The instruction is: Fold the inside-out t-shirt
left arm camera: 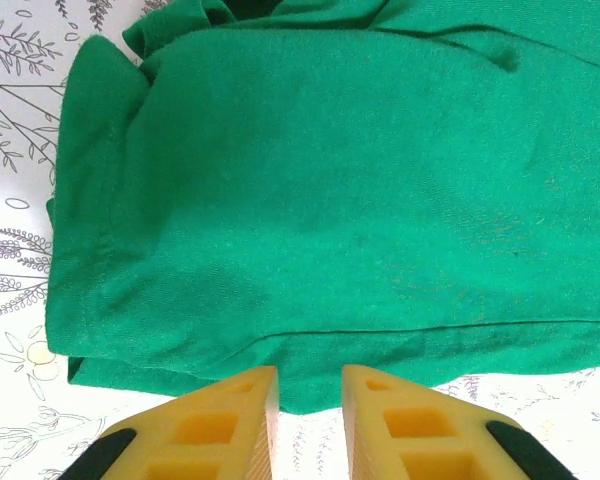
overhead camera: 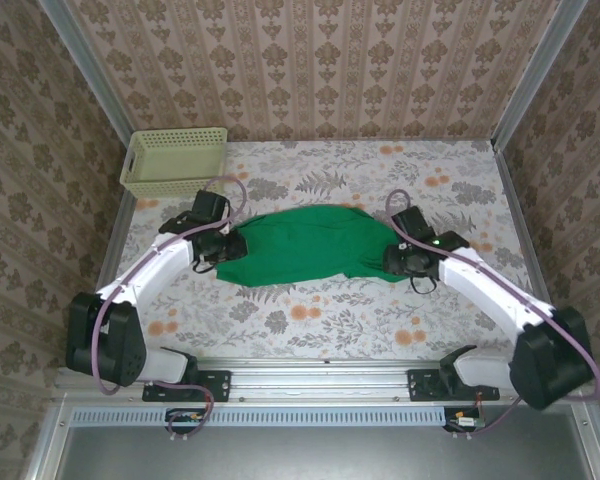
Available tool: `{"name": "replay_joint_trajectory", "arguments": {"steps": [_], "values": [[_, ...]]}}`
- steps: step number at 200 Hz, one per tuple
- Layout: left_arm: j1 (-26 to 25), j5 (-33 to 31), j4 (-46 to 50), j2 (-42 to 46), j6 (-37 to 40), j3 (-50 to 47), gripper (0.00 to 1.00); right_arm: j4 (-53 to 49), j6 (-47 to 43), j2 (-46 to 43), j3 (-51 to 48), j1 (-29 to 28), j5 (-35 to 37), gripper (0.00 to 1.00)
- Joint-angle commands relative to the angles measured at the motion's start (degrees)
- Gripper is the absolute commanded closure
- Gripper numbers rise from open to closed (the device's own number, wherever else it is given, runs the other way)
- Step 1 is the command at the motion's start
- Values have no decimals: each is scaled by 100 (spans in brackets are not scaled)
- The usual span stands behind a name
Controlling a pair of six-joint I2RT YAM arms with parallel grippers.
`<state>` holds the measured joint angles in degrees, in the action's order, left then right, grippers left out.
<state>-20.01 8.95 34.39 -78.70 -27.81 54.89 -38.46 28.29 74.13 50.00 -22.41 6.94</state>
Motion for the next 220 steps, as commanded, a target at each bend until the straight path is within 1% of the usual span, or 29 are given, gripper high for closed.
{"name": "replay_joint_trajectory", "arguments": {"steps": [1, 25, 40, 67, 98, 142, 144, 151, 165, 186, 201, 220], "values": [[-21, -93, 16, 109, -15, -51, 75, 210, 105, 430, 72, -14, -77, 59], [-46, -103, 0, 117, -24, -87, 75, 328, 283, 914, 206, 14, 167, 61], [-80, -74, -63, 96, -47, -126, 75, 464, 334, 1165, 259, 106, 133, 61], [-136, -78, -108, 47, -80, -169, 75, 584, 379, 1591, 473, 198, 132, 60], [-229, -69, -180, 39, -73, -261, 73, 752, 235, 1902, 823, 276, 185, 59], [-565, -119, -441, -26, -155, -361, 67, 749, 36, 2479, 1226, 615, 296, 62], [-699, -123, -453, -35, -163, -358, 66, 751, 25, 2502, 1241, 635, 292, 62], [-838, -130, -519, -74, -194, -359, 66, 752, -27, 2570, 1280, 709, 256, 64], [-1099, -104, -689, -173, -264, -327, 64, 957, -132, 2491, 1282, 792, 186, 65], [-1608, -188, -892, -423, -296, -142, 61, 958, -257, 2008, 1162, 784, 160, 65], [-1952, -286, -977, -669, -288, 44, 60, 870, -315, 1569, 997, 684, 171, 63], [-2212, -351, -1054, -1011, -240, 244, 57, 822, -312, 1129, 665, 494, 139, 60]]}}
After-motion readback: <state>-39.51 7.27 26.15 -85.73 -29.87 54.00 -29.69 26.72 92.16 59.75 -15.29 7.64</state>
